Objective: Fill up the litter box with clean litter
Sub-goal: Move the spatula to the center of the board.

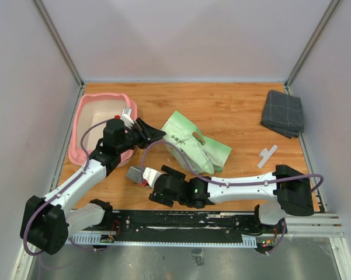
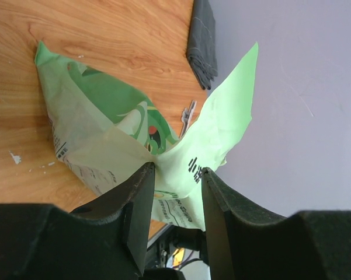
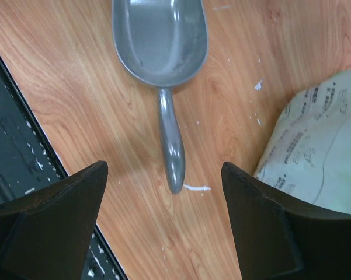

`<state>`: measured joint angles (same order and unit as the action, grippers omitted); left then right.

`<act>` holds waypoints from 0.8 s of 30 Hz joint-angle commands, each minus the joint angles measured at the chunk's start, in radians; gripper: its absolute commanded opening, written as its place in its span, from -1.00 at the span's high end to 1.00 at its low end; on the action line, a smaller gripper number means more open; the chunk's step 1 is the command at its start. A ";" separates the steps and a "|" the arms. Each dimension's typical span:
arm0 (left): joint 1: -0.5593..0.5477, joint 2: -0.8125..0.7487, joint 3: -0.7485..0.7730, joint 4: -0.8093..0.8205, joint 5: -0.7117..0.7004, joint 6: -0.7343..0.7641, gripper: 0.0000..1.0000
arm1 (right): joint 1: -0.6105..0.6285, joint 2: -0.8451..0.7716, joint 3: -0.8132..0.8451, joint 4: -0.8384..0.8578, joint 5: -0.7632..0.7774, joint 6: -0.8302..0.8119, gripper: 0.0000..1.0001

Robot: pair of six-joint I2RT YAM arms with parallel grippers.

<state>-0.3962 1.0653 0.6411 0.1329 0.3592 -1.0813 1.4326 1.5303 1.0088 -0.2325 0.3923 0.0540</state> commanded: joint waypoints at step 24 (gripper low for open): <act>-0.003 -0.011 0.024 0.045 -0.056 0.005 0.13 | -0.092 0.118 -0.132 0.307 -0.095 -0.052 -0.21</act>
<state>-0.3962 1.0653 0.6415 0.1291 0.3294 -1.0782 1.3537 1.6329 0.8925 0.0330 0.2996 -0.0013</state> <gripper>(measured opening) 0.432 0.626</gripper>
